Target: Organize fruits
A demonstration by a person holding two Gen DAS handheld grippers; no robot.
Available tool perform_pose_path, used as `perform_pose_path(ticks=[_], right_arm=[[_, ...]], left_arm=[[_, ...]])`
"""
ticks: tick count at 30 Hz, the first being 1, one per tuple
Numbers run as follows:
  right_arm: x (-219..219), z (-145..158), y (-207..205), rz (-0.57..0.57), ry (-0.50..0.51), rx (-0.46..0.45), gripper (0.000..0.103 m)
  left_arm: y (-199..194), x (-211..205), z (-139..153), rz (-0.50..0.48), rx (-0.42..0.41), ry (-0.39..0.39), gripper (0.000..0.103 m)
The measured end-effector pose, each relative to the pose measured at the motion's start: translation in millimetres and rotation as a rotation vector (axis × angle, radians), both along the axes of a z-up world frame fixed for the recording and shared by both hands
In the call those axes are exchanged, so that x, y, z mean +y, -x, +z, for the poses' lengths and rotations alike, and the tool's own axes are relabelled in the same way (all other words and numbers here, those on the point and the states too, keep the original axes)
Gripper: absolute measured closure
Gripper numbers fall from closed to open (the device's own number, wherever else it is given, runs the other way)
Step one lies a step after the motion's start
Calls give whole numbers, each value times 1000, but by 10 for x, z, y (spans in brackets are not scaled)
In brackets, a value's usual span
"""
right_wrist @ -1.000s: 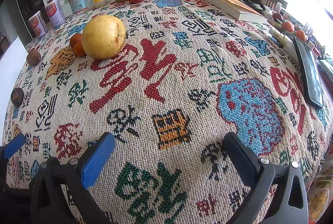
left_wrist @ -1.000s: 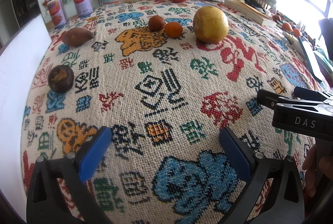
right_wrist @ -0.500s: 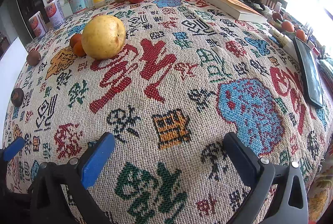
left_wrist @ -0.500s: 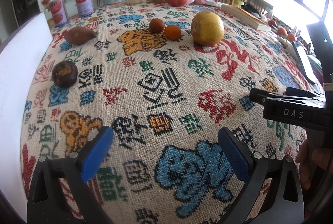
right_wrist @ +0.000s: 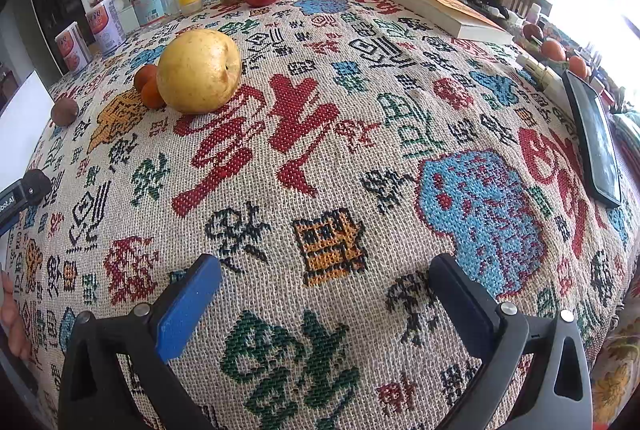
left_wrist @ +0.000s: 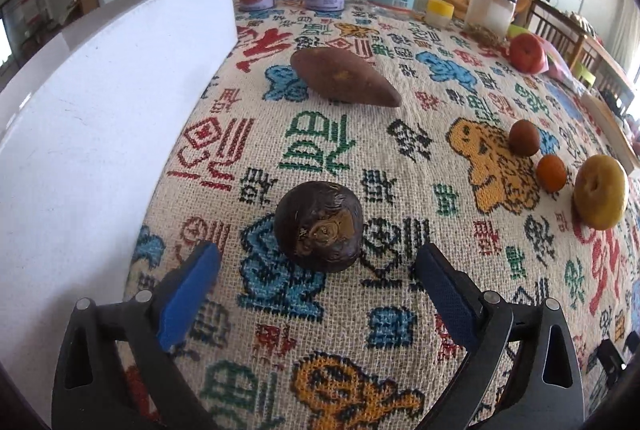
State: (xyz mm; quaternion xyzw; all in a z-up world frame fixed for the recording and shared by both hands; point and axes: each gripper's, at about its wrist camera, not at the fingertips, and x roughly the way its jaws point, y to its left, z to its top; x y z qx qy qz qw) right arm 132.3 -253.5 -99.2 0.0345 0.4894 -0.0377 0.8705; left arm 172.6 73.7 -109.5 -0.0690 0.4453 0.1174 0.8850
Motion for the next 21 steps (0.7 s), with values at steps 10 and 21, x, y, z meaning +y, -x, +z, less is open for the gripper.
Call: perform_pose_path(ticks=[10, 21], right_arm=[[0, 0, -3, 0, -1, 1, 0], [0, 1, -6, 0, -1, 2, 0]], left_arm=[[373, -174, 177, -209, -62, 150, 64], [665, -751, 134, -394, -50, 102, 45]])
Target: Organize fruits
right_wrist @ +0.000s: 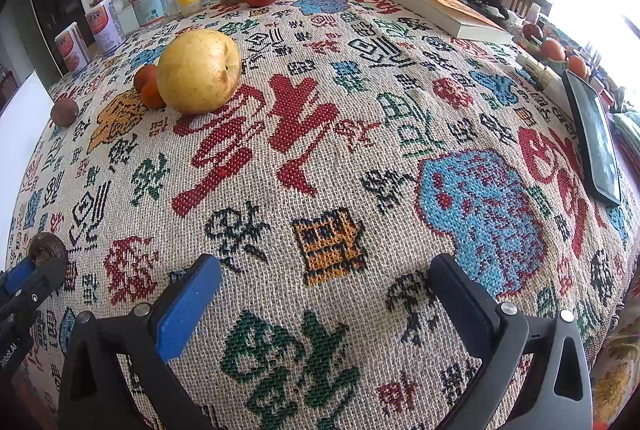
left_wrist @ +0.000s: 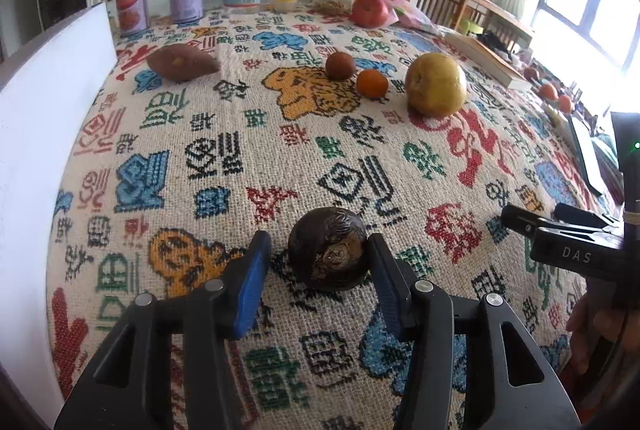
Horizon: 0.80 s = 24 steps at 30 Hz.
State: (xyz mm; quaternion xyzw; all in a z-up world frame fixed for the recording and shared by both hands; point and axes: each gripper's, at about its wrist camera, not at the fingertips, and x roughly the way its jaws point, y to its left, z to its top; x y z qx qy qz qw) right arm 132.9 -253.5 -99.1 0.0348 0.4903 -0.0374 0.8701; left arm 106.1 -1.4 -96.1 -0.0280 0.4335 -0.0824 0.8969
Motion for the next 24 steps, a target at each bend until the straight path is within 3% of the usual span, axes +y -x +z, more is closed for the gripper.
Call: perform_pose_path(ticks=[1, 3, 4, 11, 24], right_arm=[[0, 1, 0, 0, 0, 0, 0], [2, 0, 0, -1, 0, 0, 0], [1, 0, 0, -1, 0, 0, 0], [2, 1, -2, -1, -1, 0, 0], [2, 2, -6, -1, -1, 2, 0]], left_arm=[[5, -7, -12, 5, -5, -32, 40], [7, 1, -52, 34, -8, -90, 16], [-4, 31, -79, 49, 7, -86, 14], [-9, -7, -117, 59, 26, -120, 2], [-6, -2, -120, 60, 29, -121, 1]])
